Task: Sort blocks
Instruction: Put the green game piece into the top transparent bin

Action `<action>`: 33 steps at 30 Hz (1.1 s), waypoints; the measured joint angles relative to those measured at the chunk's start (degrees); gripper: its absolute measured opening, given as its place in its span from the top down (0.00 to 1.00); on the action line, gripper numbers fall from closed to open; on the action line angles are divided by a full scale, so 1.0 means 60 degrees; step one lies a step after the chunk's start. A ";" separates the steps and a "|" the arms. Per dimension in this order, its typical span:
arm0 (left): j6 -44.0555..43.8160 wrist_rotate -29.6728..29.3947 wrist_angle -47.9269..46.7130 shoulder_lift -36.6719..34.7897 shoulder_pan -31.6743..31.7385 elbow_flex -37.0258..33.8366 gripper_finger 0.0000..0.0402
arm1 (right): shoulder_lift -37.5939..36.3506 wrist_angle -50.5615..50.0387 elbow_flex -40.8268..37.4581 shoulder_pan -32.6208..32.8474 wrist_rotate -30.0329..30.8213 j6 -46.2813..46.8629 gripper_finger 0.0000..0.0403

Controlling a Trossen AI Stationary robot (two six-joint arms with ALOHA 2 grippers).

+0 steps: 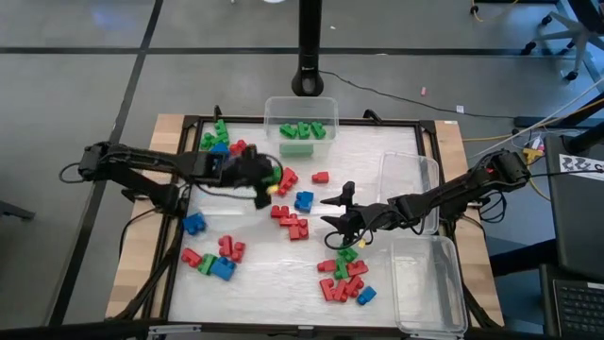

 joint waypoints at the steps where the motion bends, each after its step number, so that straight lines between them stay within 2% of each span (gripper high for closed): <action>1: 0.0322 -0.0010 0.0337 0.0000 0.0260 0.0000 0.57 | 0.0000 0.0001 -0.0001 -0.0002 0.0000 0.0000 0.42; 11: 0.2446 0.0022 0.3695 0.0256 0.2322 -0.0004 0.57 | 0.0000 -0.0014 -0.0001 0.0000 0.0004 -0.0005 0.42; 20: 0.3647 0.0130 0.5803 0.1594 0.3630 -0.0004 0.57 | 0.0000 -0.0026 -0.0001 -0.0004 0.0018 -0.0018 0.42; 26: 0.3925 0.0125 0.6347 0.2370 0.4273 -0.0004 0.56 | 0.0000 -0.0030 -0.0001 -0.0004 0.0015 -0.0018 0.42; 33: 0.2908 0.0095 0.5894 0.2554 0.4780 0.0002 0.46 | 0.0004 -0.0105 -0.0001 -0.0004 0.0015 -0.0018 0.42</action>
